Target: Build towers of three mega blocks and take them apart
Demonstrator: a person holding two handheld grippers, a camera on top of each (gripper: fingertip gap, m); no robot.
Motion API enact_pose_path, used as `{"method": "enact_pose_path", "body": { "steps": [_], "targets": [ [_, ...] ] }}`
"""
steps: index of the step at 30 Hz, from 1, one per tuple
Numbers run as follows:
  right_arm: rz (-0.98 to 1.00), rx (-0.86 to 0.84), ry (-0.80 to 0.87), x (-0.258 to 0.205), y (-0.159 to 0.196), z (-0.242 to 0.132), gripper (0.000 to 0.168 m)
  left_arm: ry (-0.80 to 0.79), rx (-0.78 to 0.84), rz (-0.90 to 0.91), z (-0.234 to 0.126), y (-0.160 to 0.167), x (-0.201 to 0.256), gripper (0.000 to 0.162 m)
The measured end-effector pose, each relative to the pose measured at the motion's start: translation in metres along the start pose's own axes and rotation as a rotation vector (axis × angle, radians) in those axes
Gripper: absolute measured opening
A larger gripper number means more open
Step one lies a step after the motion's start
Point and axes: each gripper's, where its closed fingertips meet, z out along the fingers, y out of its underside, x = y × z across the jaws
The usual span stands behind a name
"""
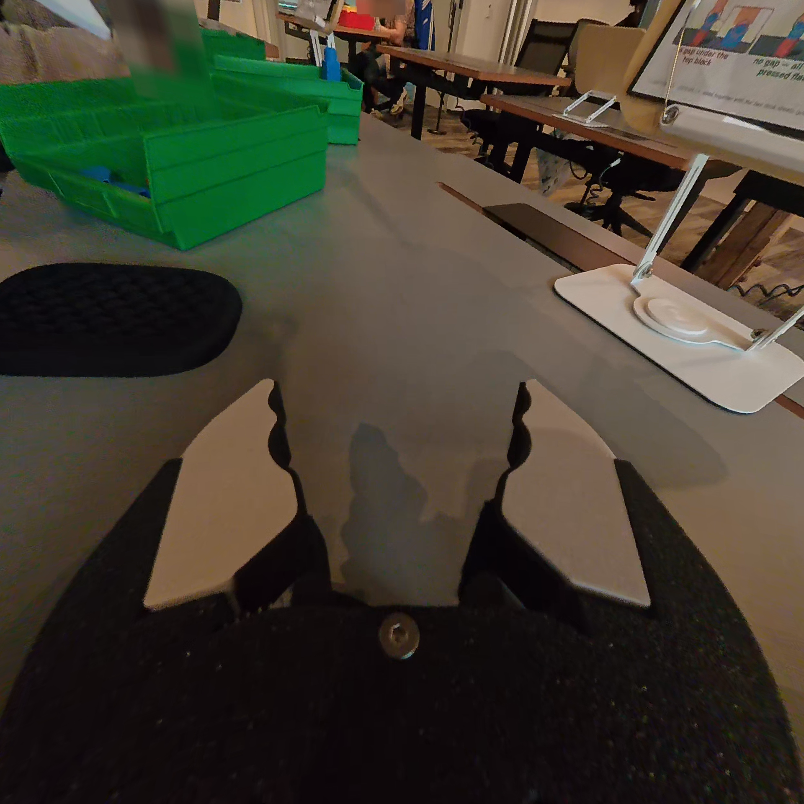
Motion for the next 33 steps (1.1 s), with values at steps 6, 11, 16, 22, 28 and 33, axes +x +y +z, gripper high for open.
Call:
{"method": "enact_pose_path", "body": {
  "steps": [6, 11, 16, 22, 28, 33],
  "targets": [
    [-0.015, -0.012, 0.0, -0.001, 0.001, 0.001, 0.1, -0.006, -0.463, -0.16, -0.016, 0.089, -0.042, 0.077],
    [-0.029, -0.018, 0.01, 0.0, 0.002, 0.0, 0.1, 0.042, -0.766, -0.248, -0.009, 0.152, -0.048, 0.079],
    [-0.032, -0.016, 0.017, 0.002, 0.001, -0.001, 0.1, 0.033, -0.909, -0.314, 0.004, 0.188, -0.054, 0.081],
    [-0.028, -0.008, 0.033, 0.005, 0.0, -0.003, 0.099, 0.049, -0.982, -0.366, 0.009, 0.206, -0.056, 0.079],
    [-0.03, -0.006, 0.039, 0.007, 0.0, -0.004, 0.099, 0.057, -1.015, -0.377, 0.003, 0.205, -0.054, 0.075],
    [-0.034, -0.002, 0.04, 0.006, -0.002, -0.004, 0.099, 0.083, -0.992, -0.411, 0.0, 0.204, -0.046, 0.074]
  ]
}}
